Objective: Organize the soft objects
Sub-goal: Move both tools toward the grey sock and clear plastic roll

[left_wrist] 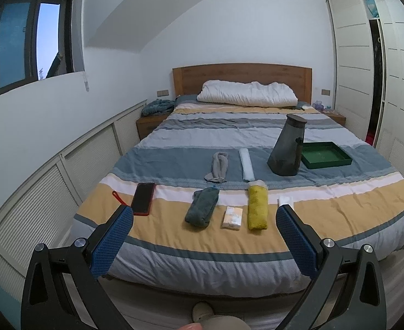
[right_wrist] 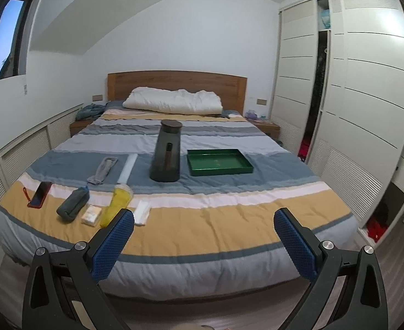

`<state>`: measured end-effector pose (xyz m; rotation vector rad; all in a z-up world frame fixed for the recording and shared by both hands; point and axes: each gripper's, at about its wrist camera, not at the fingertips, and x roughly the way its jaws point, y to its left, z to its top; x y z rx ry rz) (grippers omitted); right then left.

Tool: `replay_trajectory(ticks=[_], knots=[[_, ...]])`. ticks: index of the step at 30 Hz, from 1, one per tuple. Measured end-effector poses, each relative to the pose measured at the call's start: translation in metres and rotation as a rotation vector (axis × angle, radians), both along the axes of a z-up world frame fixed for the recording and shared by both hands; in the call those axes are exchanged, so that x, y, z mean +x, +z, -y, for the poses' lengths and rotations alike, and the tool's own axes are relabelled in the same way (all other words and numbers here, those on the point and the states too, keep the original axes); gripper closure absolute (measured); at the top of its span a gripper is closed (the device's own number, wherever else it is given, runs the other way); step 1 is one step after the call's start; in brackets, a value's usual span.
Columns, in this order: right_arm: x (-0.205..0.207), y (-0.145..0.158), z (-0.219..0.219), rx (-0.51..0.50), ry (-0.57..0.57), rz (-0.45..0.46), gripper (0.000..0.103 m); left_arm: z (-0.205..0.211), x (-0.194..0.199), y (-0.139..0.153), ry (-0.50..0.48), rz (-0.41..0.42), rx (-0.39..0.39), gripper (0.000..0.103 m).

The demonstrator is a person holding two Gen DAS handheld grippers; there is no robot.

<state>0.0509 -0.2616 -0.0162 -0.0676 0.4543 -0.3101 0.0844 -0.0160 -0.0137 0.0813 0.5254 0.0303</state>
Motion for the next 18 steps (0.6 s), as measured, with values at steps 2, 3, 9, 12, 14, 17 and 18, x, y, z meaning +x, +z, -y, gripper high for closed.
replay_trajectory(ticks=[2,3,9,12,14,17,18], knots=[[0.013,-0.001,-0.002,0.001,0.017,-0.005,0.000,0.002,0.010,-0.003,-0.002,-0.012,0.004,0.001],[0.022,-0.001,-0.003,0.002,0.029,-0.009,0.000,0.003,0.014,-0.004,-0.002,-0.016,0.006,0.001],[0.076,-0.008,-0.012,-0.012,0.092,-0.033,0.000,0.008,0.048,-0.014,-0.001,-0.055,0.017,0.001],[0.105,-0.012,-0.016,-0.012,0.117,-0.038,0.000,0.009,0.068,-0.020,0.000,-0.075,0.021,0.001],[0.126,-0.015,-0.019,-0.016,0.131,-0.043,0.000,0.010,0.086,-0.026,0.003,-0.094,0.022,0.001],[0.159,-0.019,-0.023,-0.018,0.150,-0.048,0.000,0.010,0.111,-0.035,0.006,-0.123,0.022,0.001],[0.172,-0.020,-0.025,-0.019,0.159,-0.053,0.000,0.010,0.118,-0.037,0.007,-0.129,0.021,0.001]])
